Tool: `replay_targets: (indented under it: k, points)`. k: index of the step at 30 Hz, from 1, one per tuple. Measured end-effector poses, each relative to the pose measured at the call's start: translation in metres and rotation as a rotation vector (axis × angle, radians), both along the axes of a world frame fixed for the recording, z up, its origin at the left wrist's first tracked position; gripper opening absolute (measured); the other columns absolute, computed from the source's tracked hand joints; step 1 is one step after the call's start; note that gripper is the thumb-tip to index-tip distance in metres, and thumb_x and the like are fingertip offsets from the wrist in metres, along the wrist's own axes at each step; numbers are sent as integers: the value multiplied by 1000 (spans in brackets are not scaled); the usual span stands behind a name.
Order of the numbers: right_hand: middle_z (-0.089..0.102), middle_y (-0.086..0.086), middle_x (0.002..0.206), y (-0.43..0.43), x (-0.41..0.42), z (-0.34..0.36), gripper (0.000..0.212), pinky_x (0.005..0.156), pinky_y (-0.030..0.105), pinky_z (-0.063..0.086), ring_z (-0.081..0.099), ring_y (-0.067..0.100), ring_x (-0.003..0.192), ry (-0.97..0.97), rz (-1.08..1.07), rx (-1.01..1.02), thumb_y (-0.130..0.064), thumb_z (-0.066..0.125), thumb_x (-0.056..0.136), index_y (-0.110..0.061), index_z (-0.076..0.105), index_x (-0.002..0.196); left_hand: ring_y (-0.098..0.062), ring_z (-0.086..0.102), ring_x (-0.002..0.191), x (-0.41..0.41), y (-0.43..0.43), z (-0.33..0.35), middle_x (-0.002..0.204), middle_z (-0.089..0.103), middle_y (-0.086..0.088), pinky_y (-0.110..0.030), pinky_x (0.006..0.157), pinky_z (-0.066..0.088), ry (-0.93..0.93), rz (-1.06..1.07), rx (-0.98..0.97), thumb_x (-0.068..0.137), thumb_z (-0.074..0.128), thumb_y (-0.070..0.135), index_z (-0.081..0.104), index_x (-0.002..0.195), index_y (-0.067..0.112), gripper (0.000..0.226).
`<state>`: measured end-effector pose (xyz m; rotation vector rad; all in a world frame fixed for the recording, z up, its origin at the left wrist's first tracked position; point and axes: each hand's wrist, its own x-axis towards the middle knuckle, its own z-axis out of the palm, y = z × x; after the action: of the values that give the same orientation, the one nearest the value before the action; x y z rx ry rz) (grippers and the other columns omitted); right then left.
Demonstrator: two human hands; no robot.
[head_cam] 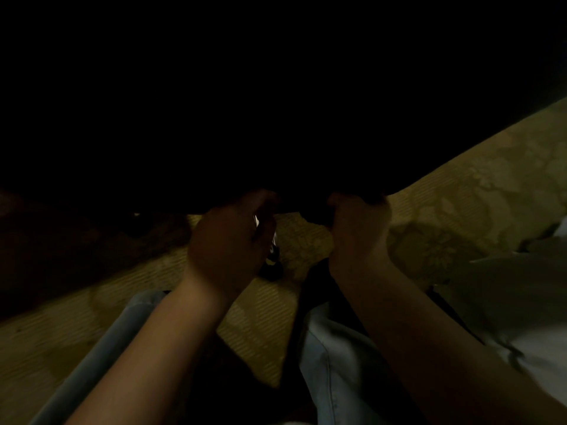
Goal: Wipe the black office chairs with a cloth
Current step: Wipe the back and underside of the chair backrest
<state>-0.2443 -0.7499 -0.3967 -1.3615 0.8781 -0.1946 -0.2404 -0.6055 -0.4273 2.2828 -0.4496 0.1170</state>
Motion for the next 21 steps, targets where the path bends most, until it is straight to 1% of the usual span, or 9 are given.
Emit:
replay_targets:
  k: [1, 3, 5, 8, 12, 15, 17, 19, 21]
  points:
    - [66, 14, 105, 2, -3, 6, 37, 86, 40, 55, 66, 25, 96, -63, 41, -71, 3, 56, 85, -5, 56, 121, -11, 65, 67, -1, 0, -1, 80, 70, 3, -15, 59, 48, -20, 3, 17, 87, 42, 27, 68, 106, 8, 38]
    - [66, 11, 102, 4, -7, 16, 33, 76, 32, 56, 67, 21, 91, -130, 83, -186, -1, 60, 83, -7, 58, 116, -12, 59, 79, -1, 1, -2, 75, 70, 4, -2, 53, 33, -28, 17, 22, 87, 43, 25, 69, 104, 7, 37]
    - [66, 9, 101, 3, -10, 22, 31, 69, 26, 54, 66, 18, 88, -198, 112, -210, 1, 60, 85, -5, 57, 115, -12, 55, 89, -1, 2, -5, 78, 73, -5, -11, 55, 39, -23, 19, 1, 88, 42, 26, 70, 105, 5, 40]
    - [65, 4, 106, 4, -10, 23, 34, 77, 24, 54, 66, 14, 96, -232, 124, -191, 4, 59, 86, -15, 56, 114, -11, 51, 94, -3, -2, -3, 74, 72, -6, -5, 49, 35, -50, 24, 5, 87, 42, 24, 70, 103, 4, 38]
    - [63, 3, 110, 9, -10, 10, 34, 83, 26, 54, 64, 13, 100, -185, 89, -248, -1, 61, 87, -14, 54, 118, -14, 60, 73, -3, -2, 1, 76, 72, -6, -21, 54, 44, -12, 33, 6, 86, 41, 28, 69, 102, 7, 38]
    - [64, 6, 94, 8, -5, -12, 32, 67, 22, 52, 64, 14, 82, -66, 52, -148, 1, 60, 87, -1, 56, 120, -15, 67, 80, -2, -2, 3, 92, 73, -1, -25, 69, 48, 55, 21, -11, 85, 40, 33, 68, 109, 13, 41]
    - [60, 5, 75, 10, 0, -19, 25, 55, 22, 48, 61, 15, 65, -41, -1, -106, 5, 68, 81, 3, 62, 105, -16, 68, 86, -2, -2, 5, 99, 72, 1, -28, 71, 51, 83, 2, -28, 86, 39, 36, 67, 111, 14, 44]
    - [60, 8, 76, 8, 2, -26, 20, 62, 29, 48, 62, 23, 72, -13, -9, 35, 7, 67, 81, 3, 62, 100, -17, 68, 86, -2, -1, 6, 100, 71, 1, -27, 70, 51, 84, -23, -10, 87, 39, 36, 66, 112, 13, 44]
    - [61, 8, 86, 8, 0, -29, 19, 70, 31, 48, 61, 22, 79, 78, 16, -18, 4, 58, 88, -4, 58, 105, -15, 67, 86, -3, 0, 7, 100, 71, 2, -21, 69, 48, 89, -35, 2, 88, 39, 37, 66, 113, 14, 43]
